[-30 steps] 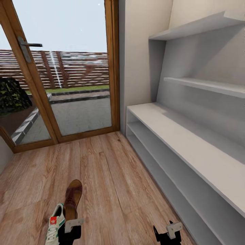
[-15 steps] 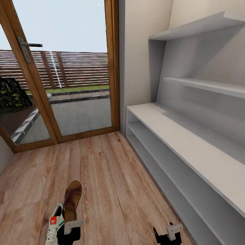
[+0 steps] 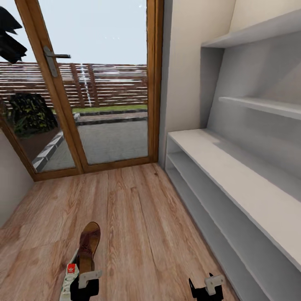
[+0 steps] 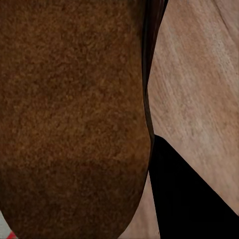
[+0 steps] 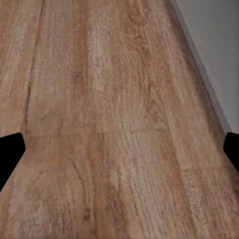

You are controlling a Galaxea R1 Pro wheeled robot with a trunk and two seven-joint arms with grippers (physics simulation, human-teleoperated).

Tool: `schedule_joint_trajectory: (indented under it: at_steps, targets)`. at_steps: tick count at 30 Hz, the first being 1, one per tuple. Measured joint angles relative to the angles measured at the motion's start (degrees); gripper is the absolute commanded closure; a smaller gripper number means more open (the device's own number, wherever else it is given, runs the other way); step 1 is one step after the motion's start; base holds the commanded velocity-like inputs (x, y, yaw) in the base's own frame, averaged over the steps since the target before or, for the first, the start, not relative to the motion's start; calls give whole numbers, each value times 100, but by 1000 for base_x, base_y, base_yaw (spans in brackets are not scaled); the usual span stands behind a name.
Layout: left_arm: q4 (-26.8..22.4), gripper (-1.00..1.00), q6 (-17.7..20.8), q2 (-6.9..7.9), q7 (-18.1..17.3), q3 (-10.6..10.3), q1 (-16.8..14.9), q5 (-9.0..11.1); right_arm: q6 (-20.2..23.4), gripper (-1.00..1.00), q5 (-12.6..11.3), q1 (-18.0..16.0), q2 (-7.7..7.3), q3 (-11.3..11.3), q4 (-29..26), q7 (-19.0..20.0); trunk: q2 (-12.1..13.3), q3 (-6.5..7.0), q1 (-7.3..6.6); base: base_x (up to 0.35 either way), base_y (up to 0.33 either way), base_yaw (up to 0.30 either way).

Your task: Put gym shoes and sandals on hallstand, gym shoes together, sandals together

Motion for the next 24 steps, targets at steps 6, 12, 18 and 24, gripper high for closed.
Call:
schedule_joint_trajectory:
  at_steps: [6, 12, 18, 24]
  targets:
    - [2, 100, -2, -1, 0, 7, 26, 8, 0, -100, 0, 1, -1, 0, -2, 3, 0, 0, -1, 200, -218, 76]
    - [-5, 100, -10, 0, 1, 7, 53, 8, 1, -100, -1, 2, 0, 2, -2, 4, 0, 0, -1, 236, -137, 7]
    - [-8, 100, -9, 0, 5, 7, 60, 7, 2, -100, -3, 1, 0, 2, -1, 0, 0, 0, 1, 84, -24, 90]
    - [-9, 100, -6, 0, 9, 7, 61, 7, 2, -100, -3, 1, 0, 2, -1, -2, 0, 0, 2, 11, -2, 249]
